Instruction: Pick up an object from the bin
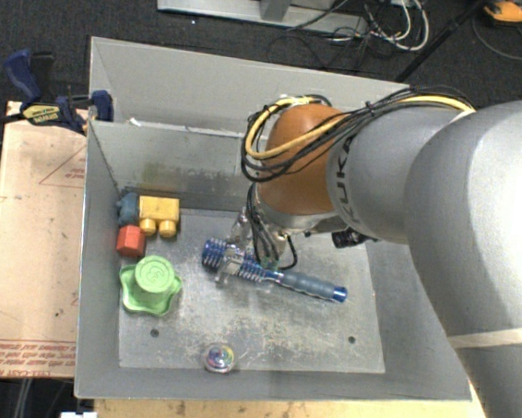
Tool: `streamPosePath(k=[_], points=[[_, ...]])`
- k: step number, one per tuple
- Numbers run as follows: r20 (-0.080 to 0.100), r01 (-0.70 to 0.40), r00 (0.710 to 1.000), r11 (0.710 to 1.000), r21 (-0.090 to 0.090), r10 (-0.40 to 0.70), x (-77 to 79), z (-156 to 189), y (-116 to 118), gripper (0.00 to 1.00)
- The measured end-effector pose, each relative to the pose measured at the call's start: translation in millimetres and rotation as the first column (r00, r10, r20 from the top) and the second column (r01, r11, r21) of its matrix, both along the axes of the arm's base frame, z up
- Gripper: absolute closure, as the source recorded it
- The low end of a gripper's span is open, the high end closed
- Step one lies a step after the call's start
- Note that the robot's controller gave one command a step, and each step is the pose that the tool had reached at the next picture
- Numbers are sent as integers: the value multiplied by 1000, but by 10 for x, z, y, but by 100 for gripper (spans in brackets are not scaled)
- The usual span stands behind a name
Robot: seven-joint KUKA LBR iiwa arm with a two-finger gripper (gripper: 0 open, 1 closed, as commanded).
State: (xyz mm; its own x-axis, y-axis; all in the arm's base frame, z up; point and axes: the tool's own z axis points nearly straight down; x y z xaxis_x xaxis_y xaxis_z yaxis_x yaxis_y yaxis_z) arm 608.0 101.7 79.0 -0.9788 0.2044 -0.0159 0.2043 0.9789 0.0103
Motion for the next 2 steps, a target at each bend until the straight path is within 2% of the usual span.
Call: streamPosePath(k=[1,2], points=[[-12,-2,1000,1000,-5,2,12,463,6,100],[-16,-2,1000,1000,-6,2,14,520,8,100]])
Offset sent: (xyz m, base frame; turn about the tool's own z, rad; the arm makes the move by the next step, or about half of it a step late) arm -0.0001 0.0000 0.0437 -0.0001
